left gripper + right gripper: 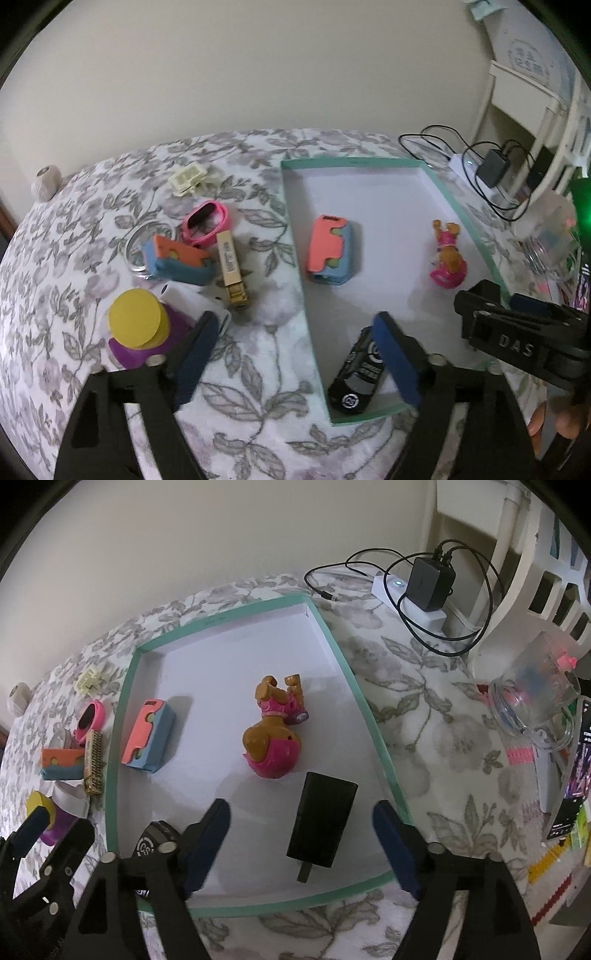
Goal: Organize rigid objects
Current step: 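Lift both tools out of the box toward the toy cluster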
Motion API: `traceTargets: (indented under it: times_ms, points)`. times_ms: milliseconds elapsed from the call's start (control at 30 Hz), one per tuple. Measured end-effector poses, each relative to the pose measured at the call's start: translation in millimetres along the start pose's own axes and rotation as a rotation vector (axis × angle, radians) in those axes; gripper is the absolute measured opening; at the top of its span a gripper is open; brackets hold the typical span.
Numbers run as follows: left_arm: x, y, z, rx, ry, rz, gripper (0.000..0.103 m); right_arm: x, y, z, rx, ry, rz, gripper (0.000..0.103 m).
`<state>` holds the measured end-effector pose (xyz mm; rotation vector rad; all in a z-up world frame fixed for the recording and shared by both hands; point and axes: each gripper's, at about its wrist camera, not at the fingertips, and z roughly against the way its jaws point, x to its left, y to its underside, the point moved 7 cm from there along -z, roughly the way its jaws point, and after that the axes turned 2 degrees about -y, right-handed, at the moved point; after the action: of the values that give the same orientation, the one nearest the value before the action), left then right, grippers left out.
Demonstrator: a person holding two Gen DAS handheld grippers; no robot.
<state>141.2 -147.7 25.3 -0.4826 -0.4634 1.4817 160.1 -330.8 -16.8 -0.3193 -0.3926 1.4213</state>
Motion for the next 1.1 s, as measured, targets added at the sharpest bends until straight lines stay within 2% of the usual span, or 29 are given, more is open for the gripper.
traceTargets:
  times_ms: [67, 167, 200, 300, 333, 533, 633, 767, 967, 1100]
  points:
    - [3, 1, -2, 0.001, -0.007, 0.011, 0.09, 2, -1, 1, -0.007, -0.002, 0.007, 0.09]
    - [8, 1, -2, -0.003, -0.019, 0.028, 0.092, 4, -2, 1, -0.018, 0.001, 0.014, 0.102]
    - [11, 1, -3, -0.004, -0.026, 0.037, 0.092, 4, -2, 1, -0.02, 0.001, 0.017, 0.103]
    - [20, 0, -4, -0.001, -0.032, 0.069, 0.095, 6, -1, 1, -0.02, -0.01, 0.017, 0.103]
    - [23, 0, -4, -0.003, -0.036, 0.083, 0.099, 6, -1, 1, -0.021, -0.014, 0.016, 0.103]
    - [45, -10, 9, -0.057, -0.044, 0.182, 0.1, 14, -4, 7, -0.038, -0.042, 0.017, 0.103]
    - [54, -16, 20, -0.085, -0.008, 0.252, 0.1, 19, -8, 17, -0.071, -0.066, 0.001, 0.103]
    - [62, -35, 38, -0.132, -0.029, 0.257, 0.1, 29, -17, 30, -0.107, -0.114, -0.02, 0.103]
    - [87, -67, 58, -0.155, -0.018, 0.374, 0.1, 51, -48, 67, -0.186, -0.147, -0.008, 0.103]
    - [107, -90, 76, -0.226, -0.024, 0.418, 0.1, 75, -76, 99, -0.252, -0.171, 0.02, 0.103]
